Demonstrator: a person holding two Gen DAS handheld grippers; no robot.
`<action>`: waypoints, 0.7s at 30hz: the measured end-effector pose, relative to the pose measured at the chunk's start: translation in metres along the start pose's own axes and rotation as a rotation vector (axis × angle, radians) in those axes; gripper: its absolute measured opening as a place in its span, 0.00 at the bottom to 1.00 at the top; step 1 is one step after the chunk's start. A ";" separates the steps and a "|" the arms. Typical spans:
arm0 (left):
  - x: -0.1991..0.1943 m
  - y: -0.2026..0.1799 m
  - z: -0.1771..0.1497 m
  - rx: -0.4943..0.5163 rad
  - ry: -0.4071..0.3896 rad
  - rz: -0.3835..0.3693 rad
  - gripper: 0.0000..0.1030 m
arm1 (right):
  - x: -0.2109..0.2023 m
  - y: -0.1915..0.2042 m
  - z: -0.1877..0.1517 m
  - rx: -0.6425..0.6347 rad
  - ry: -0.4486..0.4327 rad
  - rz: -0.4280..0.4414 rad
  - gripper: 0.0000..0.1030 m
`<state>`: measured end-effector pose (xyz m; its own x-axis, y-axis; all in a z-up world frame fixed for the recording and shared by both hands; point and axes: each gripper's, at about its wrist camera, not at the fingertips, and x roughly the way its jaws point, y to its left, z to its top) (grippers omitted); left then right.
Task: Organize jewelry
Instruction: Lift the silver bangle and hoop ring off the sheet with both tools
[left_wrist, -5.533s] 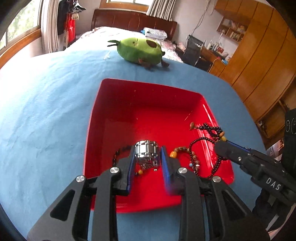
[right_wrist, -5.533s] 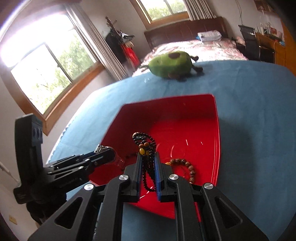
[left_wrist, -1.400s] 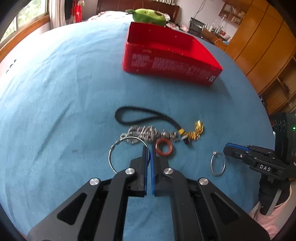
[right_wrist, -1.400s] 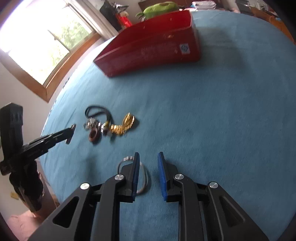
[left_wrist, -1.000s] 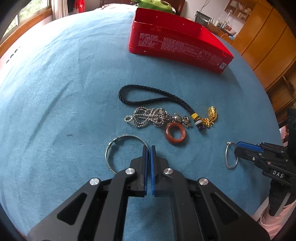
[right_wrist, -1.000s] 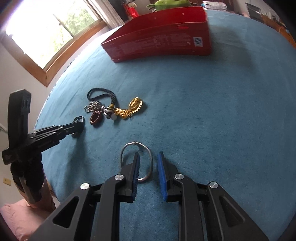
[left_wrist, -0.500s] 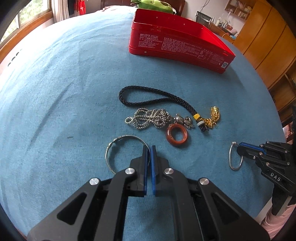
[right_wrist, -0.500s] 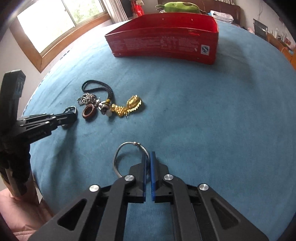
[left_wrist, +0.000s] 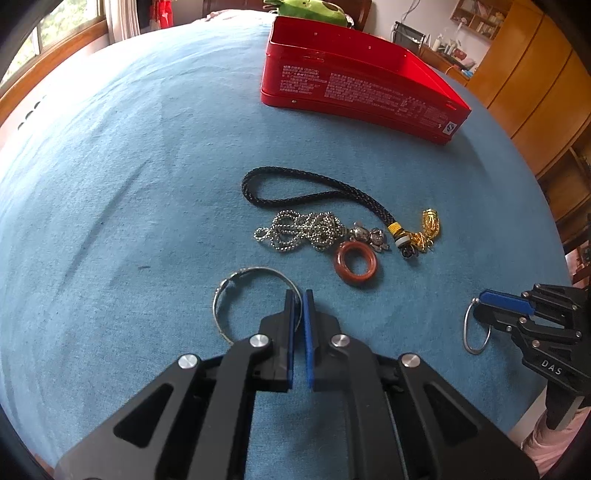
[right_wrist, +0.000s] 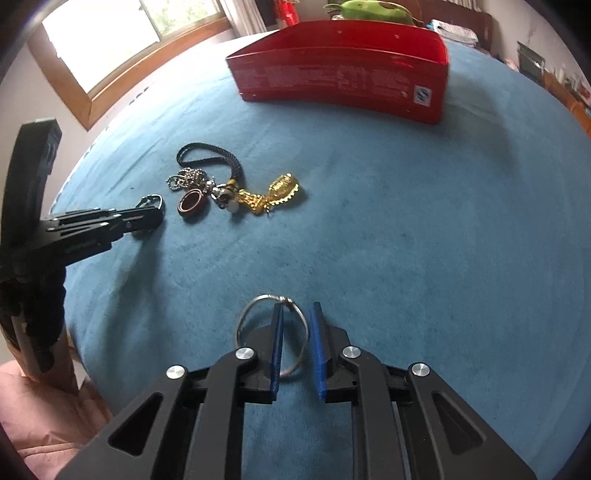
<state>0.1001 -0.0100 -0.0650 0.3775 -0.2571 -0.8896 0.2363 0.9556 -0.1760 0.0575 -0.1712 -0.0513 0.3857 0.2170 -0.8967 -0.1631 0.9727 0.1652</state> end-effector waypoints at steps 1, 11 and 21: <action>0.000 0.000 0.000 0.000 -0.001 0.001 0.05 | 0.001 0.002 0.001 -0.016 0.000 -0.010 0.16; -0.002 0.002 0.001 -0.011 -0.001 -0.016 0.22 | 0.004 0.017 0.003 -0.106 0.015 -0.056 0.22; 0.000 0.001 0.005 0.016 -0.015 0.028 0.27 | 0.008 0.011 0.008 -0.067 0.001 -0.028 0.04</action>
<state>0.1047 -0.0095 -0.0636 0.3979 -0.2322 -0.8876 0.2395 0.9602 -0.1438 0.0662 -0.1577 -0.0532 0.3901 0.1899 -0.9010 -0.2126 0.9706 0.1125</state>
